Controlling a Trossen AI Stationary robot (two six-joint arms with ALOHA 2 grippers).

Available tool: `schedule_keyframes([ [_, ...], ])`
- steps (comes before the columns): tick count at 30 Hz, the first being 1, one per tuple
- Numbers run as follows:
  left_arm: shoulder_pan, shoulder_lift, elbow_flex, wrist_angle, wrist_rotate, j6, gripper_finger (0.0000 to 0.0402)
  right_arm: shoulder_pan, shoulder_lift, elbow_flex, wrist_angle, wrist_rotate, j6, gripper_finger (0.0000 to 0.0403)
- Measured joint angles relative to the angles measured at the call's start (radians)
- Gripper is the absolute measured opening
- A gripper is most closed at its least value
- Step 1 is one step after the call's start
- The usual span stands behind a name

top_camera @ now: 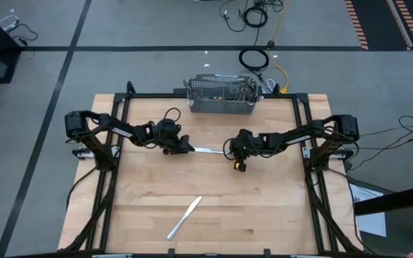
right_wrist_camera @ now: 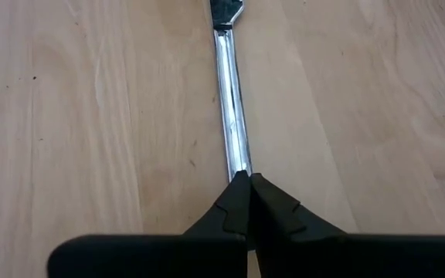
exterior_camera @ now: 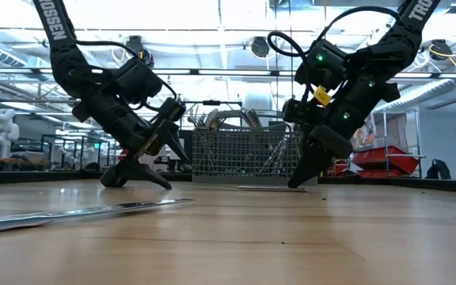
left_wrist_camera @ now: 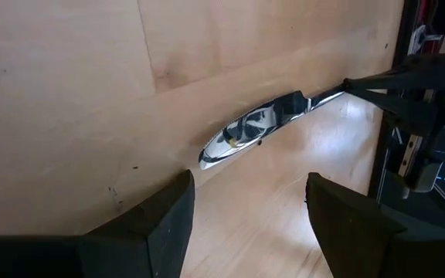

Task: Sort silverware
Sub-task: Put the silver table knife into the silverware organizer

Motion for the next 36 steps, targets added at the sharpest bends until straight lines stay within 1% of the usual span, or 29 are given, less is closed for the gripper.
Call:
schedule_keyframes([
  [7,0.000,0.013,-0.001,0.027,-0.028,-0.022,0.0249,0.000,0.000,0.000,0.000,0.000,-0.020,0.0000],
  [13,0.001,0.039,0.000,0.109,-0.076,-0.060,0.0247,0.000,-0.001,0.000,-0.001,0.001,-0.021,0.0000],
  [19,0.004,0.041,0.000,0.117,-0.080,-0.069,0.0246,0.000,-0.001,0.000,0.001,0.001,-0.032,0.0000],
  [21,0.003,0.041,0.001,0.114,-0.089,-0.073,0.0236,0.000,-0.001,0.000,0.001,0.001,-0.035,0.0000],
  [23,-0.001,0.041,0.001,0.113,-0.104,-0.076,0.0215,0.000,-0.002,0.000,0.001,0.001,-0.043,0.0000],
  [25,-0.010,0.041,0.002,0.113,-0.127,-0.077,0.0180,0.000,-0.002,0.000,0.002,0.002,-0.046,0.0000],
  [28,-0.027,0.041,0.002,0.115,-0.164,-0.053,0.0116,0.000,-0.002,0.001,0.008,0.000,-0.048,0.0000],
  [32,-0.048,0.047,0.002,0.144,-0.250,0.013,0.0027,0.000,-0.002,0.001,0.008,0.000,-0.054,0.0000],
  [33,-0.052,0.051,0.002,0.153,-0.270,0.031,0.0014,0.000,-0.002,0.001,0.008,0.000,-0.055,0.0000],
  [34,-0.055,0.053,0.002,0.157,-0.285,0.039,0.0010,0.000,-0.002,0.001,0.008,0.000,-0.055,0.0000],
  [36,-0.055,0.053,0.002,0.153,-0.287,0.040,0.0010,0.000,-0.002,0.001,0.008,0.000,-0.055,0.0000],
])
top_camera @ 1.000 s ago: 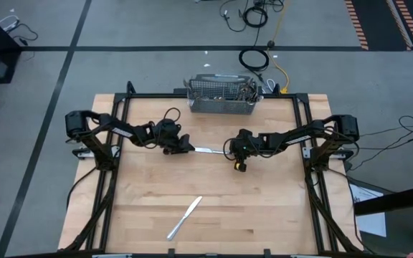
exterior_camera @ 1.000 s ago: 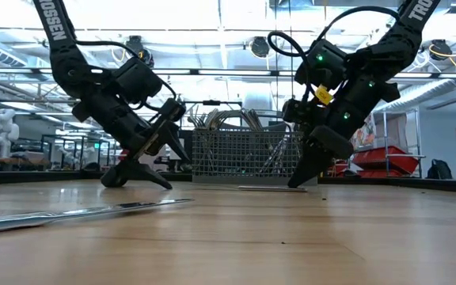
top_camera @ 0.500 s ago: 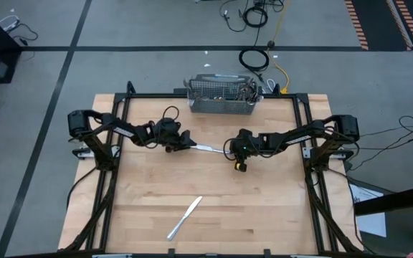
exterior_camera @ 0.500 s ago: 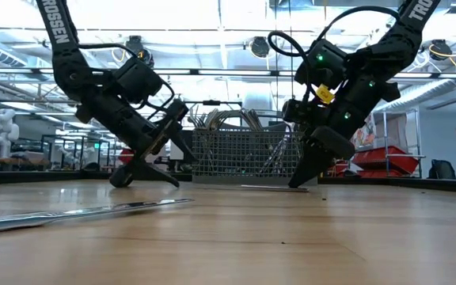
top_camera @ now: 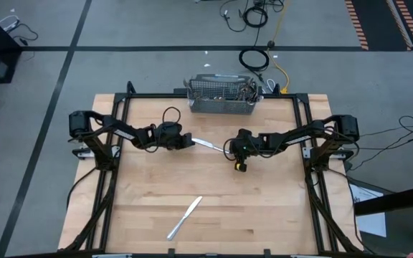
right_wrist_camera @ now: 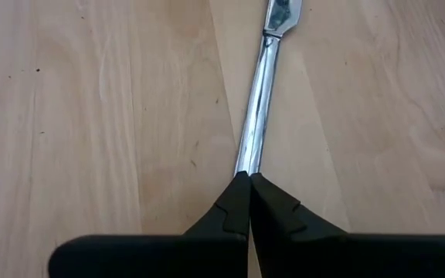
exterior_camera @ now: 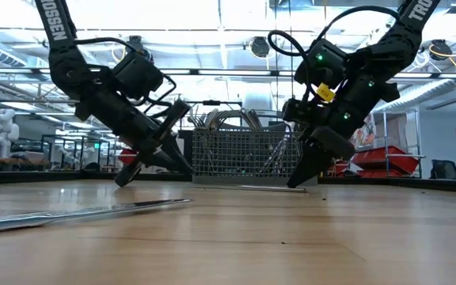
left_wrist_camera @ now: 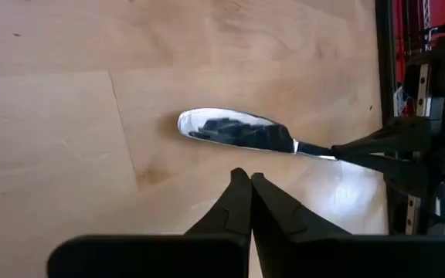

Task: Sort silverware
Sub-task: Put the silver table knife into the silverware organizer

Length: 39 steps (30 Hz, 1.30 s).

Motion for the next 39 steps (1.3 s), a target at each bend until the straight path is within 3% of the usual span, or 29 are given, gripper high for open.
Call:
schedule_keyframes([
  [8,0.044,-0.019,0.005,-0.054,0.009,-0.012,0.0026,0.000,0.000,0.000,-0.001,0.000,0.000,0.0000],
  [17,0.060,-0.020,0.005,-0.081,0.063,-0.196,0.0159,0.000,0.000,0.000,-0.002,-0.002,-0.011,0.0000],
  [21,0.058,-0.022,0.005,-0.102,0.073,-0.199,0.0198,0.000,0.000,0.000,-0.002,-0.002,-0.024,0.0000],
  [31,0.062,-0.014,0.015,-0.101,0.004,-0.221,0.0205,0.000,0.000,0.000,-0.001,-0.004,-0.046,0.0000],
  [39,0.062,0.077,0.122,-0.122,0.006,-0.183,0.0205,0.000,0.000,0.000,-0.002,-0.005,-0.069,0.0000],
])
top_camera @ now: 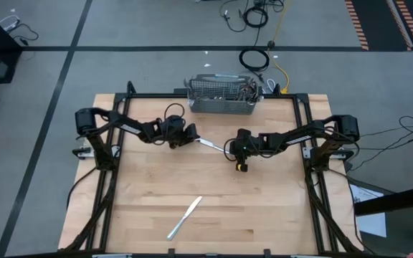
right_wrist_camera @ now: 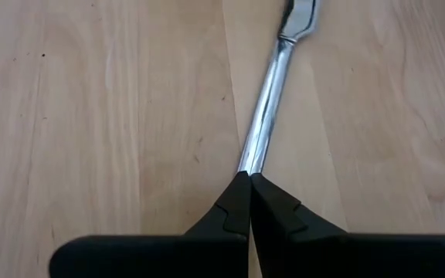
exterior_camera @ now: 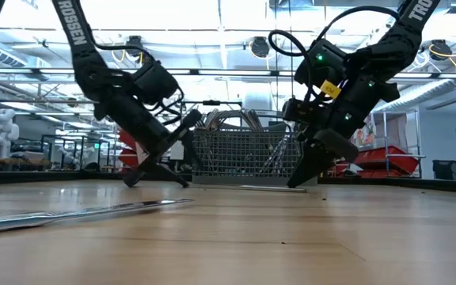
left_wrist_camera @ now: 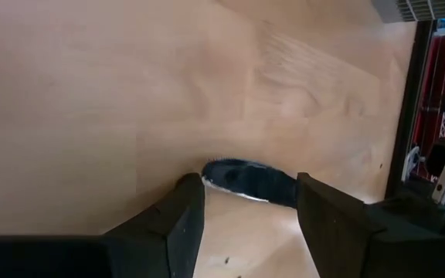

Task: Sort silverware
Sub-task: Put the silver table knife into the silverware organizer

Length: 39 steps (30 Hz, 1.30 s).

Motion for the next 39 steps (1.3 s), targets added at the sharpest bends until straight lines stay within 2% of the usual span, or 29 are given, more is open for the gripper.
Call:
schedule_keyframes([
  [4,0.001,0.015,0.021,-0.004,0.012,-0.004,0.0201,0.000,0.000,0.000,0.000,0.000,-0.014,0.0000],
  [7,0.001,0.017,0.022,-0.004,-0.005,-0.022,0.0172,0.000,0.000,0.000,0.000,-0.004,-0.029,0.0000],
  [10,-0.002,0.017,0.022,-0.003,-0.037,-0.033,0.0119,0.000,0.000,0.000,0.000,-0.004,-0.034,0.0000],
  [14,-0.017,0.027,0.030,0.023,-0.093,-0.036,0.0025,0.000,0.000,0.000,0.000,-0.004,-0.038,0.0000],
  [15,-0.022,0.031,0.035,0.021,-0.100,-0.029,0.0013,0.000,0.000,0.000,0.000,-0.004,-0.038,0.0000],
  [18,-0.028,0.034,0.044,0.012,-0.106,0.015,0.0009,0.000,0.000,0.000,0.000,-0.004,-0.038,0.0000],
  [23,-0.029,0.030,0.047,0.002,-0.054,0.111,0.0005,0.000,0.000,0.001,-0.028,-0.003,-0.035,0.0000],
  [29,-0.023,-0.100,0.029,-0.067,-0.099,0.284,0.0005,0.005,-0.002,0.003,-0.063,0.000,-0.045,0.0000],
  [32,-0.008,-0.135,0.035,-0.054,-0.085,0.306,0.0006,0.016,-0.003,0.003,-0.086,0.004,-0.080,0.0000],
  [39,0.026,-0.136,0.036,-0.129,0.015,0.349,0.0045,0.027,-0.005,0.005,-0.190,0.001,-0.149,0.0000],
])
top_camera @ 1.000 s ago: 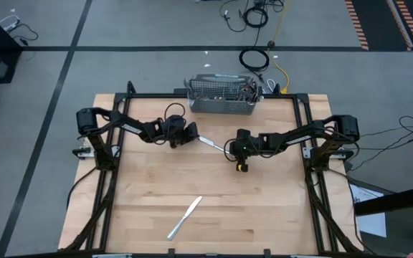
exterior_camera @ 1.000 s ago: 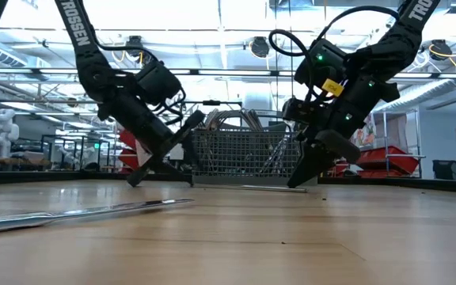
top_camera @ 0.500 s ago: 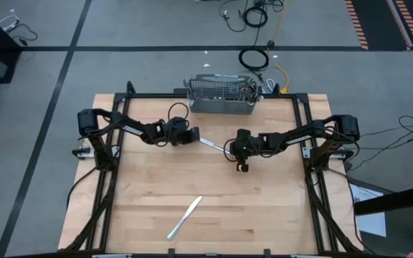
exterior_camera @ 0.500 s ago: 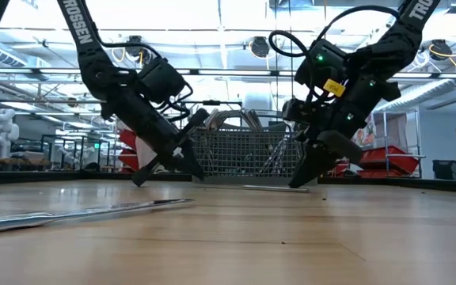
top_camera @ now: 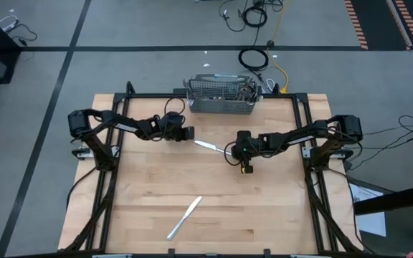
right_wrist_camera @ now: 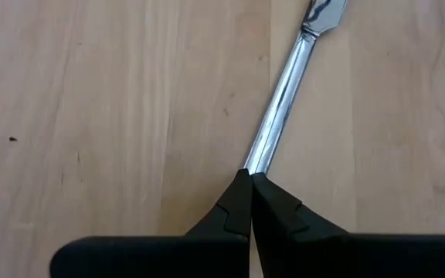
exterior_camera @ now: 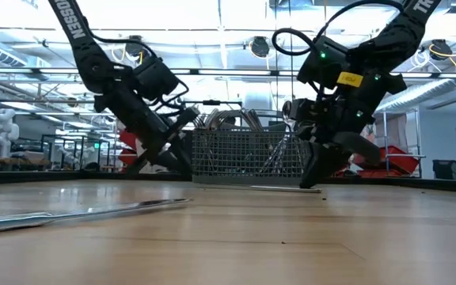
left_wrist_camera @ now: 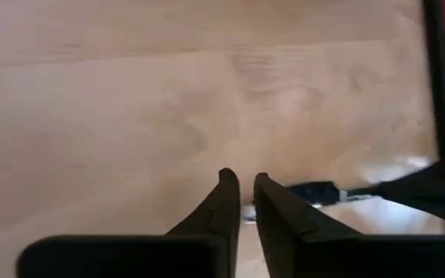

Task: Sort silverware
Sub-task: Put the silver table knife into the silverware organizer

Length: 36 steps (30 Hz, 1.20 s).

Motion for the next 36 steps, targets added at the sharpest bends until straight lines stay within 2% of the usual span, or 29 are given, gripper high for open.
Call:
schedule_keyframes([
  [3,0.007,0.005,0.000,-0.011,0.028,0.000,0.0071,0.000,0.000,0.000,0.000,-0.002,-0.034,0.0000],
  [7,0.017,0.047,0.001,0.002,0.192,-0.018,0.0112,0.000,0.001,-0.002,0.005,-0.004,-0.044,0.0000],
  [9,0.017,0.073,0.008,0.016,0.238,-0.020,0.0137,0.000,0.002,-0.002,0.007,-0.004,-0.045,0.0000],
  [16,0.022,0.109,0.008,0.041,0.217,-0.066,0.0214,0.000,0.003,-0.003,0.009,-0.004,-0.055,0.0000],
  [33,0.032,0.165,0.014,0.089,0.187,-0.082,0.0216,0.000,0.003,-0.004,0.011,-0.005,-0.133,0.0000],
  [36,0.031,0.165,0.014,0.088,0.165,-0.082,0.0204,0.000,0.003,-0.004,0.011,-0.005,-0.145,0.0000],
])
